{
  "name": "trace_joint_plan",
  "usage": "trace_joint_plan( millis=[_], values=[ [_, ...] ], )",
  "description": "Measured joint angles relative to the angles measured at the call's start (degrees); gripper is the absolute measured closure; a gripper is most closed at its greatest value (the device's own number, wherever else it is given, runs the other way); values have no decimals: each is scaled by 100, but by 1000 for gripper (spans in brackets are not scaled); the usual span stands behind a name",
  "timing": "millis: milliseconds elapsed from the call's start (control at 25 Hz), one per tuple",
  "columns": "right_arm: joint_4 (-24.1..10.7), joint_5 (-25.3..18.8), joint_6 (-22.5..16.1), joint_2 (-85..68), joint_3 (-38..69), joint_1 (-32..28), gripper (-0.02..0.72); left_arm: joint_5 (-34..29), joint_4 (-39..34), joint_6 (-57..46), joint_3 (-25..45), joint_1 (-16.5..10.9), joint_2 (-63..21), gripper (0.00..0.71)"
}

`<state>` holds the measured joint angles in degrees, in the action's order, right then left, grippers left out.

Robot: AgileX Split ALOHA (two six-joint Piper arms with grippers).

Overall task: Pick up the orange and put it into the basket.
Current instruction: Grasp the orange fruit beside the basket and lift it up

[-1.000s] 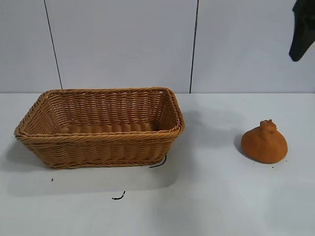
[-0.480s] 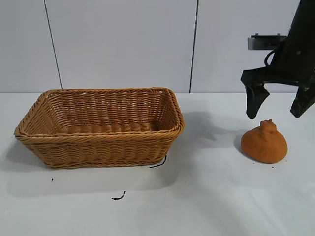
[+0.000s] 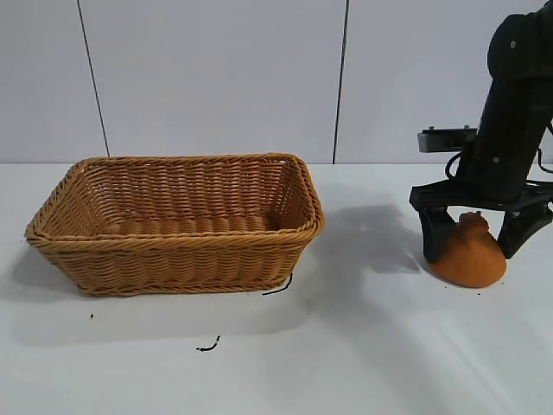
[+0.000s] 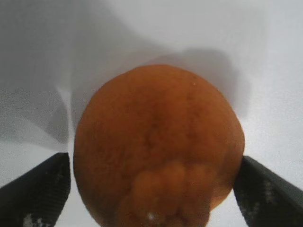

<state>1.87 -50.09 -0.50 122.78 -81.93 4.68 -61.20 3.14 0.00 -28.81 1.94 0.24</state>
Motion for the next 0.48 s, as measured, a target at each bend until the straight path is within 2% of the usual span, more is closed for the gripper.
trace_joint_plan(
  millis=[80, 360, 480],
  values=[
    [0, -72, -4, -98, -18, 0, 594, 0, 0, 0, 0, 0, 0, 71],
    [-23, -97, -4, -948, -45, 0, 607, 0, 0, 0, 0, 0, 0, 71],
    [-28, -283, -4, -1293, -316, 0, 607, 0, 0, 0, 0, 0, 0, 71]
  ],
)
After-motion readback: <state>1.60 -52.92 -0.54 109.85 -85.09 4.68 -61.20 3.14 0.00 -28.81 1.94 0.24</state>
